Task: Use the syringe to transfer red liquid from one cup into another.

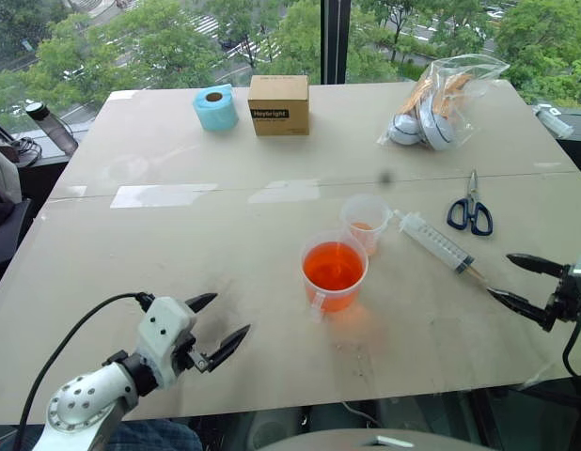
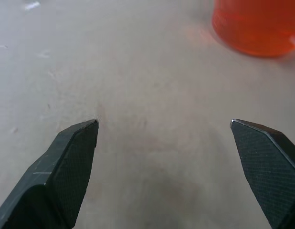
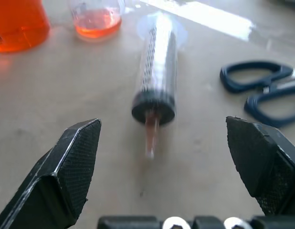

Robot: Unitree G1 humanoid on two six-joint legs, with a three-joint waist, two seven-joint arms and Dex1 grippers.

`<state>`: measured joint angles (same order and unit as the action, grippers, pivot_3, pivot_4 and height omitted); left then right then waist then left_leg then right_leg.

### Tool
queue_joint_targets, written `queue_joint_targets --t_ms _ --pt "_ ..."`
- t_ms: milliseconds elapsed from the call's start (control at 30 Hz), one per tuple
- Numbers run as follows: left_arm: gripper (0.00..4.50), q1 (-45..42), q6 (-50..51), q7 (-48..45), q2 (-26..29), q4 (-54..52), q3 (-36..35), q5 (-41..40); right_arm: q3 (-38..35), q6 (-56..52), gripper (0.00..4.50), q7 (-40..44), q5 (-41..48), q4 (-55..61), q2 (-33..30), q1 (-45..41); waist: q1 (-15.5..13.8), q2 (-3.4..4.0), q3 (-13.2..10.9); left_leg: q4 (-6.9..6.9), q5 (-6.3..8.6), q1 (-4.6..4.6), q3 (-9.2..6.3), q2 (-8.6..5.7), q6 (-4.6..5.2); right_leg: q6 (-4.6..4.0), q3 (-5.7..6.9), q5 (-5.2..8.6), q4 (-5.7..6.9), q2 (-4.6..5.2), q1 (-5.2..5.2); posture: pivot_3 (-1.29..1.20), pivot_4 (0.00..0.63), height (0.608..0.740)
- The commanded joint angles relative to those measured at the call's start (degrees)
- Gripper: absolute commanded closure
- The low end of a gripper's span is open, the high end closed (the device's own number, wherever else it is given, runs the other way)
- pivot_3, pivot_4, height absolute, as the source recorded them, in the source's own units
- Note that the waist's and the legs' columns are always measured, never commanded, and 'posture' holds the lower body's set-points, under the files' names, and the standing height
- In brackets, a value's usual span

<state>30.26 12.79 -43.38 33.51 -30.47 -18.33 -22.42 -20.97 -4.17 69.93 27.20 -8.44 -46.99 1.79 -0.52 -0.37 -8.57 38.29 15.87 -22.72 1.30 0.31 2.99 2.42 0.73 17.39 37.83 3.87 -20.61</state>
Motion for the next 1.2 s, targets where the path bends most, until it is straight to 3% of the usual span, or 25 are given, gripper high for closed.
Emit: queue_joint_targets --t_ms 33,167,367,467,600,700,867,1200 --pt "0.00 -1.4 1.9 -1.0 2.5 -3.5 -3.5 -3.4 1.5 -10.8 0.06 -8.3 0.4 8.5 -1.5 -3.9 0.0 0.00 0.0 0.00 0.00 -0.02 0.00 0.00 0.00 0.10 0.00 -0.06 0.00 0.00 -0.02 0.00 0.150 0.740" --pt "0.00 -4.9 7.2 -3.1 7.8 -7.0 -6.2 -8.7 6.9 -24.3 0.06 -12.8 0.4 16.0 -4.5 -10.3 0.0 0.03 0.0 0.01 -0.01 -0.09 0.00 0.00 -0.01 0.13 0.00 -0.07 0.02 0.00 -0.09 0.00 0.150 0.740" --pt "0.00 -15.3 20.4 -2.2 18.2 -12.2 -8.5 -20.6 22.7 -46.0 0.06 -14.2 -3.3 20.2 -11.0 -27.2 -0.1 0.06 -0.1 -0.03 -0.01 -0.15 -0.02 -0.02 -0.02 0.10 0.03 -0.06 -0.06 0.02 -0.13 0.00 0.150 0.740" --pt "0.00 -25.3 28.8 -0.6 27.1 -13.7 -6.7 -26.5 31.2 -56.1 0.06 -13.7 -4.7 17.6 -10.2 -39.1 0.1 0.03 -0.2 -0.03 -0.03 -0.26 -0.03 -0.03 -0.06 0.12 0.05 -0.07 -0.07 0.00 -0.25 0.00 0.150 0.740" --pt "0.00 -39.1 36.3 1.8 33.3 -12.5 -3.7 -36.3 40.8 -61.8 0.06 -12.7 -8.4 12.6 -8.2 -49.5 0.5 0.02 -0.3 -0.01 -0.16 -0.51 -0.03 -0.07 -0.26 0.14 0.04 -0.08 -0.05 -0.01 -0.52 0.00 0.150 0.740" --pt "0.00 -51.3 41.9 6.9 34.6 -9.8 1.0 -43.4 46.9 -64.2 0.06 -12.3 -10.9 8.9 -5.6 -54.5 0.8 -0.04 -0.3 0.10 -0.20 -1.16 -0.03 -0.12 -0.30 0.19 0.03 -0.11 0.03 -0.08 -1.11 0.00 0.150 0.740" --pt "0.00 -67.2 48.3 13.2 33.5 -5.0 7.2 -51.2 53.2 -65.6 0.06 -11.3 -13.8 4.1 -3.0 -58.4 1.2 -0.10 -0.4 0.10 -0.21 -1.25 -0.03 -0.13 -0.30 0.23 0.04 -0.10 0.05 -0.20 -1.15 0.00 0.150 0.740" --pt "0.00 -76.6 52.2 12.4 33.5 -4.8 11.7 -54.2 56.9 -68.5 0.06 -11.6 -17.0 -5.6 4.0 -65.8 1.5 -0.21 -0.5 0.21 -0.32 -1.09 -0.05 -0.12 -0.46 0.26 -0.01 -0.09 0.33 -0.41 -1.14 0.00 0.150 0.740"
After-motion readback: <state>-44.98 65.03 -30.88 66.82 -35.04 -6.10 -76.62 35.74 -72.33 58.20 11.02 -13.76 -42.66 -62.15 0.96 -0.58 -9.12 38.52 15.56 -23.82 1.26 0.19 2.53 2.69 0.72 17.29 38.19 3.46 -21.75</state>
